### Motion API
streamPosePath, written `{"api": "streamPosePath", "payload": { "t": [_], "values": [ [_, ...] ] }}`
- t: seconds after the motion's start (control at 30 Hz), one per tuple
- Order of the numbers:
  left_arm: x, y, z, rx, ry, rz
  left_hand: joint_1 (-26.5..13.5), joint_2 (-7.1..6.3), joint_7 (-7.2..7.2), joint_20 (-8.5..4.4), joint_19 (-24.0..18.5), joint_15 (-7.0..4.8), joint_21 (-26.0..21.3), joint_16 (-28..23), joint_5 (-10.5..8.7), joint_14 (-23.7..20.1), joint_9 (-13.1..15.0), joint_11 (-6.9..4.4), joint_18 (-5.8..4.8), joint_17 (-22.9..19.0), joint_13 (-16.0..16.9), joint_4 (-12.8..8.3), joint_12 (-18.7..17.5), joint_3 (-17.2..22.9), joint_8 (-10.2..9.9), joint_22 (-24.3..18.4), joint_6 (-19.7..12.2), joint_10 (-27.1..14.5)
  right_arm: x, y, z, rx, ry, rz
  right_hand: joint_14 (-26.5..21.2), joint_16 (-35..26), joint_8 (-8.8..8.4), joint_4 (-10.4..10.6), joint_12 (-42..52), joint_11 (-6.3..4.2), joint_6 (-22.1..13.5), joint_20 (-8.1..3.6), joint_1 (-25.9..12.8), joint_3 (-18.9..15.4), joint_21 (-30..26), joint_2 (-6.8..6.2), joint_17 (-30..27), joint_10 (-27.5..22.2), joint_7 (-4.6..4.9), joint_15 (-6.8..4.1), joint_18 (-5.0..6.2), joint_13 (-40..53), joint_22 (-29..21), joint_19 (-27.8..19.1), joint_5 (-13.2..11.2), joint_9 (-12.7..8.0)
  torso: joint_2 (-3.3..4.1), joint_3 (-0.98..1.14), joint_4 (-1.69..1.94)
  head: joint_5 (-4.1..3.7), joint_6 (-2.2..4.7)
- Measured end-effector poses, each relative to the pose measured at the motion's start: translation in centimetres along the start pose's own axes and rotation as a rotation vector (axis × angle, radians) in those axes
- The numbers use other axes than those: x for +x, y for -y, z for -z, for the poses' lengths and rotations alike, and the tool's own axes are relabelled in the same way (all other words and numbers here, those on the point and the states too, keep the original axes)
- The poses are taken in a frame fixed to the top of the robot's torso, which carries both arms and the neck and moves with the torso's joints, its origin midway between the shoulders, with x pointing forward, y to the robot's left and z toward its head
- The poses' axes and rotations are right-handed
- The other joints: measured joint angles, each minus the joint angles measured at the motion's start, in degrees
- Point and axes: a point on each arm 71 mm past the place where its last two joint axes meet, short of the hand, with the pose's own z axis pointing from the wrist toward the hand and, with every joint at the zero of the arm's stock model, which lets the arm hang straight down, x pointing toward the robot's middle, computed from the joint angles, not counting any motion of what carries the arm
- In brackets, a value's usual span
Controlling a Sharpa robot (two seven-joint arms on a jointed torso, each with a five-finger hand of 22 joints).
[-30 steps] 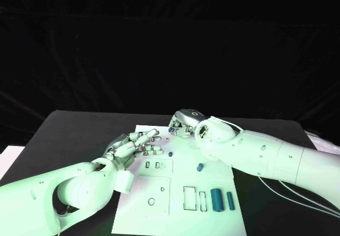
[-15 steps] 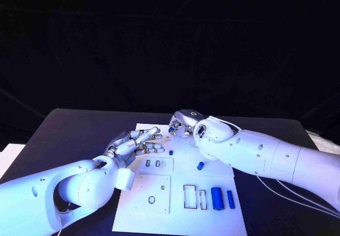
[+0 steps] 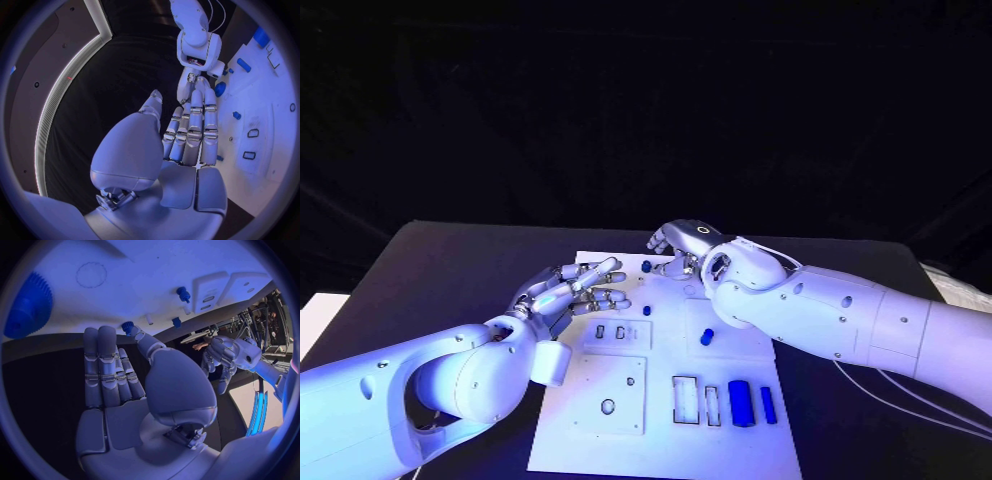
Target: Assemble the parts on the task board
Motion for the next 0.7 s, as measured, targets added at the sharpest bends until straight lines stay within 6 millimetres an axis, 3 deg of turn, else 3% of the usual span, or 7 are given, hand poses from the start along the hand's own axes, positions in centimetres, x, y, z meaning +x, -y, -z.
{"api": "streamPosePath", "payload": {
  "t": [0.2, 0.3, 0.33, 0.5, 0.53, 0.6, 0.7],
  "values": [
    [-1.1, 0.3, 0.3, 0.004, 0.021, -0.007, 0.0, 0.00, 0.00, 0.00, 0.0, 0.21, 0.0, 0.0, 0.00, -0.2, 0.0, 0.00, -0.01, 0.1, 0.0, 0.0, 0.0, 0.0, 0.0, 0.0, 0.0, 0.0, -1.5, 2.3, 2.9, 0.025, 0.025, -0.038, 2.2, 1.6, 0.00, 1.0, 3.2, -1.31, 2.7, -0.93, 0.2, -1.0, 0.7, -0.15, 1.7, 5.8, -1.11, -1.05, 0.00, 0.4, 0.2, 1.5, 2.6, 0.1, -0.20, 0.26, -0.43, 0.20, 0.19],
    [-1.7, 0.7, 0.5, 0.010, 0.032, -0.012, 0.2, 0.23, 0.00, 0.00, 0.0, 0.21, 0.0, 0.0, 0.00, -0.2, 0.0, 0.00, -0.02, 0.2, 0.0, -0.2, 0.0, -0.2, 0.0, 0.0, 0.0, 0.0, -2.3, 3.9, 4.5, 0.057, 0.022, -0.068, 4.0, 6.2, 0.00, 2.0, 5.5, -2.41, 3.5, -1.49, -0.2, -1.2, 4.1, -0.57, 7.4, 11.0, -1.78, -2.08, 0.00, 1.2, 5.1, 4.6, 4.0, 0.1, -0.32, 0.40, -0.68, 0.25, 0.20],
    [-1.9, 0.8, 0.5, 0.013, 0.035, -0.015, 0.2, 0.23, 0.00, 0.00, 0.0, 0.34, 0.0, 0.0, 0.00, -0.3, 0.0, 0.02, -0.01, 0.2, 0.0, -0.3, 0.0, -0.1, 0.0, 0.0, 0.0, 0.0, -2.5, 4.4, 4.9, 0.069, 0.020, -0.078, 4.5, 7.7, 0.00, 2.2, 6.1, -2.06, 3.4, -1.75, -0.5, -1.4, 5.4, -0.91, 9.2, 11.8, -2.02, -2.27, 0.00, 1.5, 7.1, 5.7, 4.5, 0.0, -0.37, 0.43, -0.75, 0.25, 0.20],
    [-3.3, 2.1, 0.4, 0.039, 0.062, -0.034, 0.2, 0.23, 0.00, 0.00, 0.0, 0.21, 0.0, 0.0, 0.00, -0.6, 0.0, 0.20, -0.02, 0.2, 0.0, -0.3, 0.2, 0.0, 0.0, 0.0, 0.0, -0.2, -3.5, 6.7, 6.8, 0.136, -0.016, -0.133, 5.3, 11.7, 0.00, 4.4, 9.8, -4.49, 3.5, -3.17, -2.9, -3.6, 9.5, -2.49, 13.9, 19.1, -3.44, -3.34, -0.91, 4.4, 12.7, 8.7, 7.6, -0.1, -0.68, 0.60, -1.16, 0.21, 0.16],
    [-3.5, 2.3, 0.4, 0.043, 0.067, -0.036, 0.2, 0.23, 0.00, 0.00, 0.0, 0.21, 0.0, 0.0, 0.00, -0.6, 0.0, 0.20, -0.01, 0.2, 0.0, -0.3, 0.2, 0.0, 0.0, 0.0, 0.0, -0.2, -3.6, 7.1, 7.0, 0.150, -0.027, -0.141, 5.2, 12.9, 0.00, 4.7, 10.8, -4.72, 3.3, -3.37, -3.0, -3.9, 10.3, -2.55, 15.3, 19.9, -3.65, -3.59, -0.96, 5.3, 14.0, 9.5, 7.8, -0.1, -0.73, 0.64, -1.23, 0.21, 0.16],
    [-4.0, 2.6, 0.5, 0.050, 0.075, -0.041, 0.2, 0.23, 0.00, 0.00, 0.0, 0.21, 0.0, 0.0, 0.00, -0.6, 0.0, 0.20, -0.01, 0.2, 0.0, -0.3, 0.2, 0.0, 0.0, 0.0, 0.0, -0.2, -3.6, 7.9, 7.4, 0.178, -0.057, -0.157, 5.3, 17.0, 0.00, 5.0, 14.0, -5.32, 3.0, -3.78, -2.9, -5.2, 12.8, -2.58, 20.6, 21.3, -4.04, -3.94, -2.26, 8.3, 17.8, 11.4, 7.9, -0.2, -0.80, 0.68, -1.35, 0.20, 0.16],
    [-4.5, 2.9, 0.5, 0.056, 0.083, -0.046, 0.2, 0.23, 0.00, 0.21, -0.2, 0.21, 0.0, 0.0, 0.00, -0.6, 0.0, 0.20, -0.01, 0.3, 0.0, -0.3, 0.2, 0.0, 0.0, 0.0, 0.0, -0.2, -3.5, 8.6, 7.8, 0.209, -0.097, -0.168, 5.4, 23.1, 0.00, 5.8, 21.5, -6.02, 2.9, -4.13, -1.9, -7.5, 15.9, -2.99, 28.4, 19.4, -4.21, -3.99, -2.26, 16.1, 22.2, 13.0, 8.1, -0.2, -0.85, 0.71, -1.42, 0.11, 0.17]
  ]
}}
